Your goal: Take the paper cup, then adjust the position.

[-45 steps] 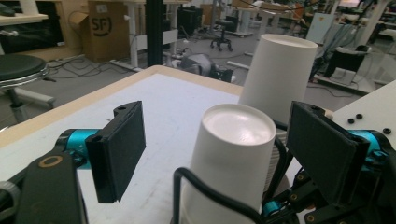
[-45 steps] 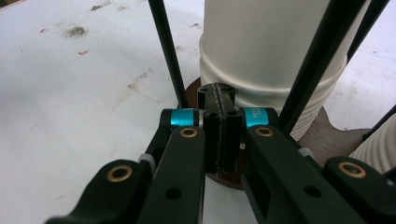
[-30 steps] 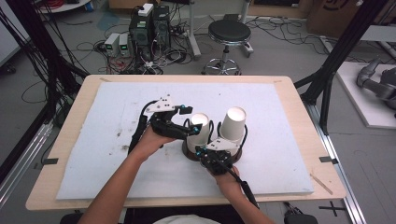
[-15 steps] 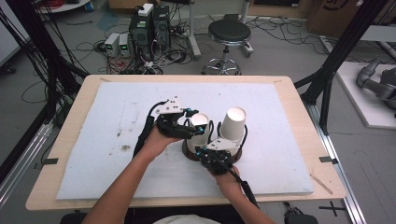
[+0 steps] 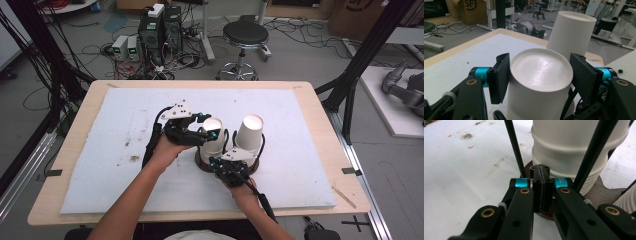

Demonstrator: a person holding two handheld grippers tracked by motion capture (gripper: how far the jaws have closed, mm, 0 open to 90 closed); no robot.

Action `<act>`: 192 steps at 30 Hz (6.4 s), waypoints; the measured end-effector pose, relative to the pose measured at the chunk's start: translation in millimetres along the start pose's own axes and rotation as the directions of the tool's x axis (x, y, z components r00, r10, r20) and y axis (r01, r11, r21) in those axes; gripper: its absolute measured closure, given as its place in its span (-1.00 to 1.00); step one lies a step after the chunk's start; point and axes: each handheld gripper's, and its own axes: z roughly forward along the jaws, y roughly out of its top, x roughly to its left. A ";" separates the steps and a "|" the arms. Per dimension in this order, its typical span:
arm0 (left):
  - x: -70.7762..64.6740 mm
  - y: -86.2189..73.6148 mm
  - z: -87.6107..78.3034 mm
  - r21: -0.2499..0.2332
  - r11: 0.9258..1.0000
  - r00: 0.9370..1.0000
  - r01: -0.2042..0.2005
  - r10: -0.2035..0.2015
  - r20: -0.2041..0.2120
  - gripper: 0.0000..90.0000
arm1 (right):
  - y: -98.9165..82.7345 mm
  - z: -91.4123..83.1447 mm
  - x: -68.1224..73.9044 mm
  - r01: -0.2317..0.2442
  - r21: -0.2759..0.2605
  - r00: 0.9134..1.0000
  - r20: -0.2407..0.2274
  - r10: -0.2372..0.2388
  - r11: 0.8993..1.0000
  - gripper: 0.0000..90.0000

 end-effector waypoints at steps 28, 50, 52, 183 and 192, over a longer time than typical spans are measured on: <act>-14.1 58.4 -52.0 -0.129 0.992 1.000 -0.009 0.008 -0.010 -0.22 | 6.4 -14.0 -8.2 0.039 -0.016 0.984 -0.173 -0.041 0.999 0.49; -16.7 41.3 -97.0 -0.074 0.997 1.000 0.005 -0.005 -0.002 -0.22 | 25.4 -62.6 -32.7 0.219 -0.156 0.886 -0.381 -0.263 0.963 -0.53; -17.4 39.8 -98.5 -0.075 0.997 1.000 0.006 -0.006 0.002 -0.22 | 25.3 -64.4 -34.3 0.217 -0.160 0.885 -0.385 -0.263 0.963 -0.53; -61.4 -7.6 -37.4 0.003 0.999 0.944 -0.038 0.035 0.328 -0.22 | 29.3 -62.3 -33.4 0.376 -0.192 0.763 -0.491 -0.420 0.906 -0.29; -58.1 -3.0 -47.8 -0.076 0.997 0.944 -0.011 0.036 0.327 -0.21 | 26.5 -65.5 -34.5 0.274 -0.278 0.790 -0.481 -0.380 0.921 -0.61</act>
